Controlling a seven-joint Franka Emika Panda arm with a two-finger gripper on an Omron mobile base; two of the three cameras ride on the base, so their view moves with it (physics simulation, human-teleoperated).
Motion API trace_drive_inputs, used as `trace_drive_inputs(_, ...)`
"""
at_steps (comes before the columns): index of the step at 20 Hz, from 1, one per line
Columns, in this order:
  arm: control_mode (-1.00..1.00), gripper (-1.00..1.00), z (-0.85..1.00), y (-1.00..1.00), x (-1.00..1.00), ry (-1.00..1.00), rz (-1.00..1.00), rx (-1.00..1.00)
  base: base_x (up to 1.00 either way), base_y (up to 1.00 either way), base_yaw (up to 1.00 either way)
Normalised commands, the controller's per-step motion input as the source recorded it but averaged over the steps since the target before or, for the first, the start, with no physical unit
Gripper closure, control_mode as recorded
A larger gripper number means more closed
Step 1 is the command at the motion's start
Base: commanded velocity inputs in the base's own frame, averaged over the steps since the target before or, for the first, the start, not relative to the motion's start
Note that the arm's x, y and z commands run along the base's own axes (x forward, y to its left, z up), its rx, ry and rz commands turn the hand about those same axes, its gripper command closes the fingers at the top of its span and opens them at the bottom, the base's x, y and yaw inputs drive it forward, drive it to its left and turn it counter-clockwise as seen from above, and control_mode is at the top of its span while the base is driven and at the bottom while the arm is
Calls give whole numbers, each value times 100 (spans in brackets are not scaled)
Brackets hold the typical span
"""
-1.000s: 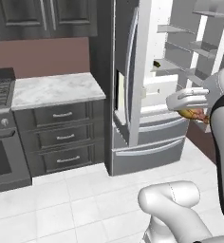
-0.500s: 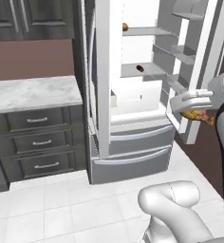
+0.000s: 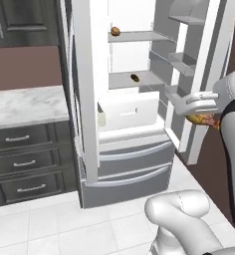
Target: Transport the chicken drumstick and tomato to the fridge. Place the chicken drumstick on the rack containing meat and place the tomato on the rack containing the vegetable, ensuring meats and vegetables are on different racks.
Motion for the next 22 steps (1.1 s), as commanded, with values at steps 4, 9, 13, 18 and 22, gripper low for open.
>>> trace_drive_inputs(4, 100, 100, 0, 0, 0, 0, 0, 0, -11, -54, -3)
trace_drive_inputs(9, 100, 100, 0, 0, 0, 0, 0, 0, 11, -23, 0)
trace_drive_inputs(13, 100, 100, 0, 0, 0, 0, 0, 0, 91, 0, 1)
trace_drive_inputs(18, 100, 100, 0, 0, 0, 0, 0, 0, 98, -21, 6)
trace_drive_inputs(22, 100, 100, 0, 0, 0, 0, 0, 0, 100, -12, 6)
